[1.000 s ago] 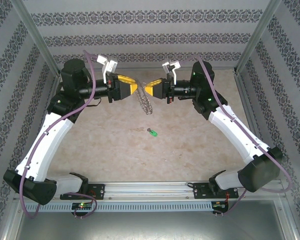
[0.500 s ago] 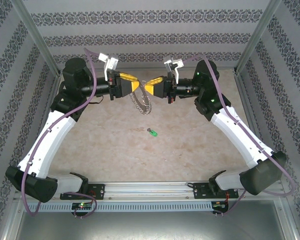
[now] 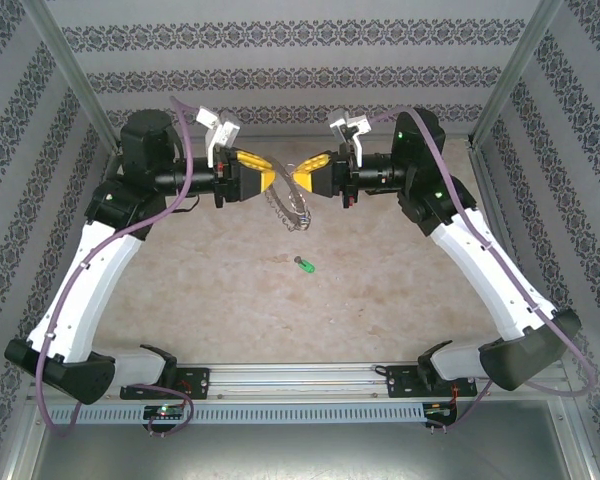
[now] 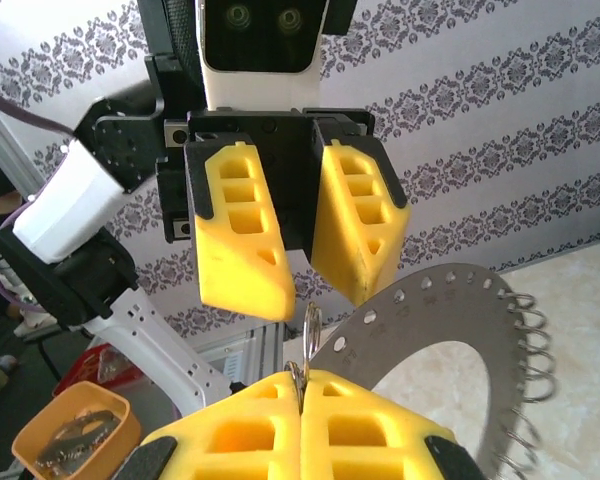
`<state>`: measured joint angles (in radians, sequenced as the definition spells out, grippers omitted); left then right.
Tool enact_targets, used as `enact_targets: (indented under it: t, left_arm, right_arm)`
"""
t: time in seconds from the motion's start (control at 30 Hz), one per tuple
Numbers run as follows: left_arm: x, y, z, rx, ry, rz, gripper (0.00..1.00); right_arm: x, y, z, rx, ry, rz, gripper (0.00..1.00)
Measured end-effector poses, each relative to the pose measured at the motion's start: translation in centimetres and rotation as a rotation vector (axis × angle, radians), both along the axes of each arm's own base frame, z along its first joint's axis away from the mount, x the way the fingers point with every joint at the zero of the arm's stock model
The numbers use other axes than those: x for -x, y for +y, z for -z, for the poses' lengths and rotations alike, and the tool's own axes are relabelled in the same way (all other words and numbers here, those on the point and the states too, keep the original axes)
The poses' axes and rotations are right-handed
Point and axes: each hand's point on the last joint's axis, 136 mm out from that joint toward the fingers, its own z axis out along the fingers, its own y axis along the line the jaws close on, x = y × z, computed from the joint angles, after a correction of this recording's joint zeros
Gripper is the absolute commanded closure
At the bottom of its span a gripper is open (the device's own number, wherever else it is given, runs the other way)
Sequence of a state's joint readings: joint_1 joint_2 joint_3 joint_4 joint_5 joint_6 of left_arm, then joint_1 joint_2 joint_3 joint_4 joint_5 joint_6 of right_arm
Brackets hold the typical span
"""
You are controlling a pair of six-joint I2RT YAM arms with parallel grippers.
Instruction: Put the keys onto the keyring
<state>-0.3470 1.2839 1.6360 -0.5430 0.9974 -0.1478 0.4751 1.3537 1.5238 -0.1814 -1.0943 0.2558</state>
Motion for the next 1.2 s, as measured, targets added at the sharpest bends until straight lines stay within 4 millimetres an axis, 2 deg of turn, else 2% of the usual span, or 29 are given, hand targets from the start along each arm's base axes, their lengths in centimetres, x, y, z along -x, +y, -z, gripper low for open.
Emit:
enact_targets:
  t: [0.17, 0.33, 0.53, 0.63, 0.9, 1.2]
  left_arm:
    - [1.0, 1.0, 0.5, -0.096, -0.046, -0.021, 0.53]
    - [2.4, 1.4, 0.4, -0.164, -0.091, -0.002, 0.48]
    - [4.7, -0.5, -0.4, -0.238, -0.168, 0.111, 0.46]
    - [5.4, -1.8, 0.5, -0.293, -0.184, 0.173, 0.46]
    - [4.4, -3.0, 4.1, -0.408, -0.15, 0.212, 0.47]
    - [4.1, -4.0, 5.5, -0.475, -0.173, 0.22, 0.55]
  right_arm:
    - [0.4, -0.2, 0.5, 0.069, -0.025, -0.016, 1.0]
    - [0.6, -0.5, 2.1, 0.156, -0.032, -0.023, 1.0]
    - [1.1, -1.4, 4.3, 0.277, -0.056, -0.02, 1.0]
    - [1.4, -1.9, 4.8, 0.326, -0.082, -0.02, 1.0]
    - [1.7, -2.5, 6.1, 0.408, -0.12, -0.016, 1.0]
    - [2.1, -2.2, 6.9, 0.448, -0.135, -0.037, 1.0]
